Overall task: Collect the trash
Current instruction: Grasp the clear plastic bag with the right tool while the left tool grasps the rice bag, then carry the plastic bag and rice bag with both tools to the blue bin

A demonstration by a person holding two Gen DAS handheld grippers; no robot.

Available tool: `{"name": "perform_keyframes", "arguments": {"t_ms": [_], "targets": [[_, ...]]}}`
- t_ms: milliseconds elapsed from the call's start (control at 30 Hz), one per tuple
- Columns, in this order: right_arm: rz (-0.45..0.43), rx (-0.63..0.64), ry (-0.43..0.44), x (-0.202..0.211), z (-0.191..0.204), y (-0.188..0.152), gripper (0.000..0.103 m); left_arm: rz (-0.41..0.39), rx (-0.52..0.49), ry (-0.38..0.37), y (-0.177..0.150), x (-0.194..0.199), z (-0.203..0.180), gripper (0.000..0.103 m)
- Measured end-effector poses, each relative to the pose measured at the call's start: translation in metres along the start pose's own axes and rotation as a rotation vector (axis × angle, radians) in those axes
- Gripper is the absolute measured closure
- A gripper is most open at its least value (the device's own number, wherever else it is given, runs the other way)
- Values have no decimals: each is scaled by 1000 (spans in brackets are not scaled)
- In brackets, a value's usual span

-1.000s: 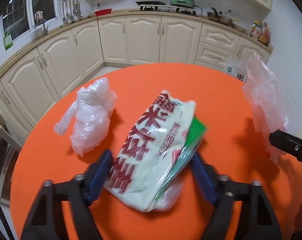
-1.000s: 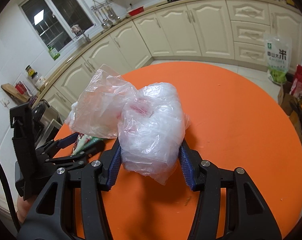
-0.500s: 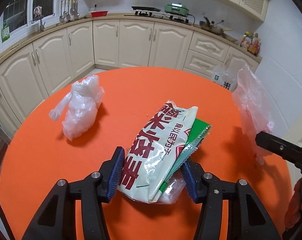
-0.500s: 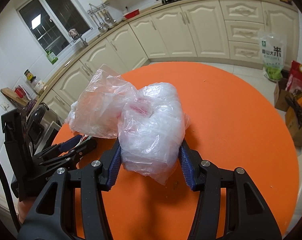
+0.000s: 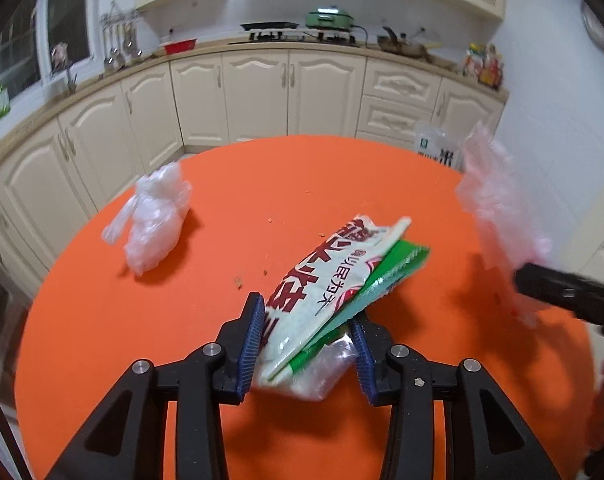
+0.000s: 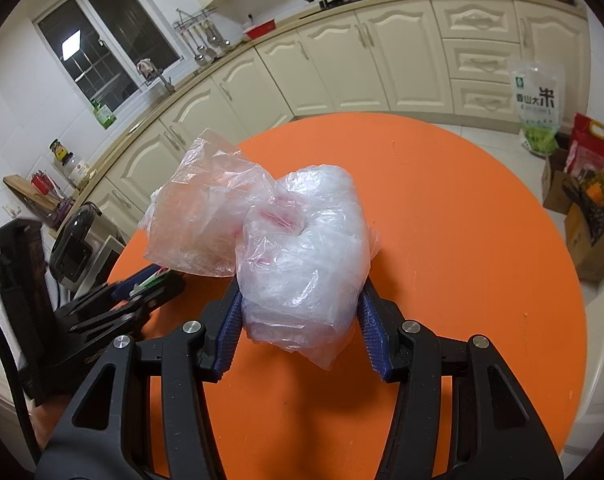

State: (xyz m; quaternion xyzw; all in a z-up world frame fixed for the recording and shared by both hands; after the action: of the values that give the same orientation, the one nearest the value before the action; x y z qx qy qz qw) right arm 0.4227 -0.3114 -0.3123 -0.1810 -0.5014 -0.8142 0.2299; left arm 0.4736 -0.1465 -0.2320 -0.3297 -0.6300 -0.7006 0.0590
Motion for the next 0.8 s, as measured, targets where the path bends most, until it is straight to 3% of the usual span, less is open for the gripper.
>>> {"name": "perform_keyframes", "arguments": {"t_ms": [100,167,433,800], "targets": [[-7,-1,-8,6,-1,1,53,-3,-31,7,0,-3,-8,71],[-15,2,-15,12,-3,3,53,-10,18,-35,-1,2,-8,72],[-47,12,-34,37,-1,6,53,-72,128,-79,-13,47,-2,90],[-124,32,-22,96,15,4,53,-123,166,-118,-49,123,1,92]]}}
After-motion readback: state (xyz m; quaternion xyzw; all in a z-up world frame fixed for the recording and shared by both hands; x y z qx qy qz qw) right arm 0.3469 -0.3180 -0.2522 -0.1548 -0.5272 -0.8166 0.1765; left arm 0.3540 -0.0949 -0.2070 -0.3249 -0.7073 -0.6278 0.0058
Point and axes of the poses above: each gripper's, at about its wrist camera, not at the fingertips, and x roughly against the way its jaws point, z to its left, y to its top, the point moved 1 cm from there along -x, roughly the way its jaws point, and after that the axes turned 14 degrees about -z, right-handed, at the moved point
